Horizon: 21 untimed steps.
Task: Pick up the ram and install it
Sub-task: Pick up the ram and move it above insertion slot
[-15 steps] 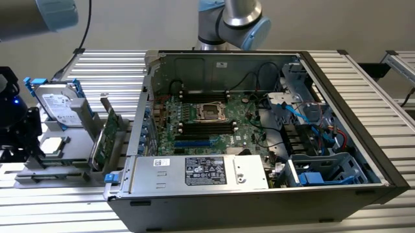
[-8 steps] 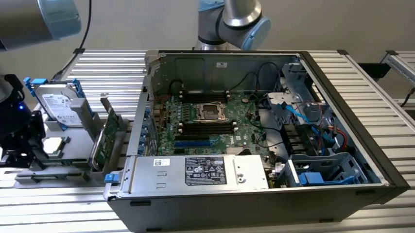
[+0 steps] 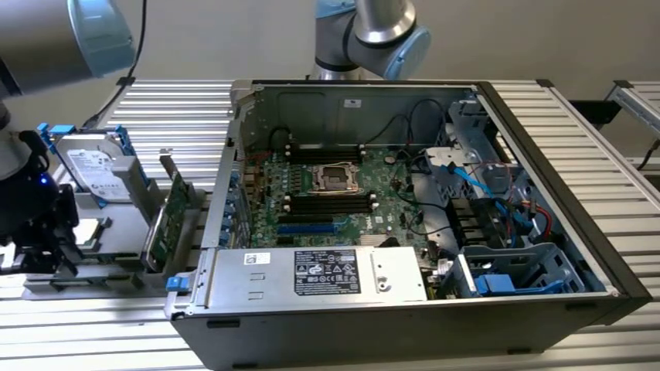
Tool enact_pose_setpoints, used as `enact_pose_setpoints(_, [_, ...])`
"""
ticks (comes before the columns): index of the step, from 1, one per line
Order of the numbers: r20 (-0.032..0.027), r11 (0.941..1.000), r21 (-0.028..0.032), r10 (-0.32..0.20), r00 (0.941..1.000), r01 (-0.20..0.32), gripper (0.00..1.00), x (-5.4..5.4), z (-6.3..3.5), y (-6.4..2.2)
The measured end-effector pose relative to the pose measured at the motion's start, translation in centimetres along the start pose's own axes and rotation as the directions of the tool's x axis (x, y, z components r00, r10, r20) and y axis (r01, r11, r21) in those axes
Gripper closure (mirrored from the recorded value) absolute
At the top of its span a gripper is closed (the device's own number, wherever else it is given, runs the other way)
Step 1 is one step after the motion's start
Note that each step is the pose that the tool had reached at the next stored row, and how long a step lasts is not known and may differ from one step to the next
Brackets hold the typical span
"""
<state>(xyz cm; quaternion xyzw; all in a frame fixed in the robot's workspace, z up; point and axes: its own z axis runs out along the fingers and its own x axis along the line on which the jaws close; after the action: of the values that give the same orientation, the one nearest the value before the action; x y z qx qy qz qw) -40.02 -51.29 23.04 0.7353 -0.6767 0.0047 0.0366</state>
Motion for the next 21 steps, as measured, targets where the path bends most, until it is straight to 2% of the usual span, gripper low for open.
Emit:
enact_pose_setpoints(14, [0.0004, 1.0000, 0.0001, -0.001, 1.0000, 0.001, 0.69, 0.5, 2.56, -0.50])
enact_pose_setpoints(16, [0.0039, 1.0000, 0.0002, 0.003, 1.0000, -0.003, 0.69, 0.6, 2.88, -0.67])
enact_pose_setpoints(19, [0.0170, 1.0000, 0.0006, 0.009, 0.9998, -0.009, 0.69, 0.6, 3.04, -0.73])
enact_pose_setpoints(21, [0.0196, 1.0000, 0.0009, 0.009, 0.9998, -0.009, 0.69, 0.6, 3.06, -0.74])
